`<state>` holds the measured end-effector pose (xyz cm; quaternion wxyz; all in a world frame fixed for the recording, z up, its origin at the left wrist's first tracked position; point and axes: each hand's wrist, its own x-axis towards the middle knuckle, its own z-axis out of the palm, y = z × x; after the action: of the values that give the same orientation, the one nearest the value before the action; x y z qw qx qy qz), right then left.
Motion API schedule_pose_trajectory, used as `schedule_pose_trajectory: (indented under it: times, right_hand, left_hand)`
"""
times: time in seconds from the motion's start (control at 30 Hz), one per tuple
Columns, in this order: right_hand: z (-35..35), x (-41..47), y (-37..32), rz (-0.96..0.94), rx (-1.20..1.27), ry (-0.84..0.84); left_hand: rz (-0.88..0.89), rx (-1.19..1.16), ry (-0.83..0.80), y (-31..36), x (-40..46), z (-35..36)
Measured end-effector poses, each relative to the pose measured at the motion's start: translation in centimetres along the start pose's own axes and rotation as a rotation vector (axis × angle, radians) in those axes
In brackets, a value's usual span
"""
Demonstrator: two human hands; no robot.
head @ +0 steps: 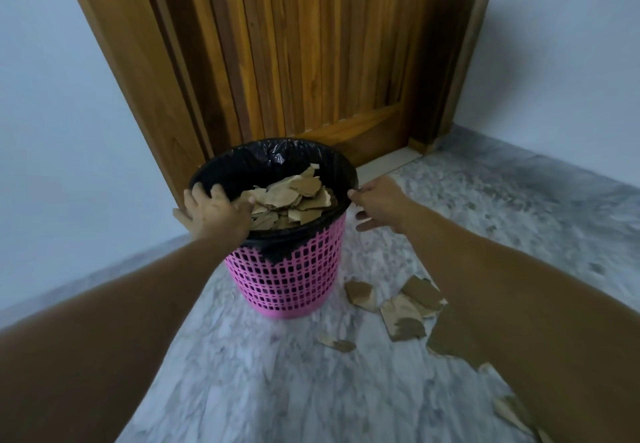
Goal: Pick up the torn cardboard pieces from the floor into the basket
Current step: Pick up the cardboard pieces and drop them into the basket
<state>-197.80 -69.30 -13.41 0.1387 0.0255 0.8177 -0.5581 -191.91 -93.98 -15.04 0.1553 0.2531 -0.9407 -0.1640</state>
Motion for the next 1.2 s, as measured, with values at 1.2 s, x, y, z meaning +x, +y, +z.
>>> schedule_pose_trajectory:
  times: [1.2]
  right_hand:
    - [-8.2, -1.0, 33.0, 0.696, -0.519, 0.337]
  left_hand:
    - [0.228, 0.140, -0.820, 11.1, -11.5, 31.5]
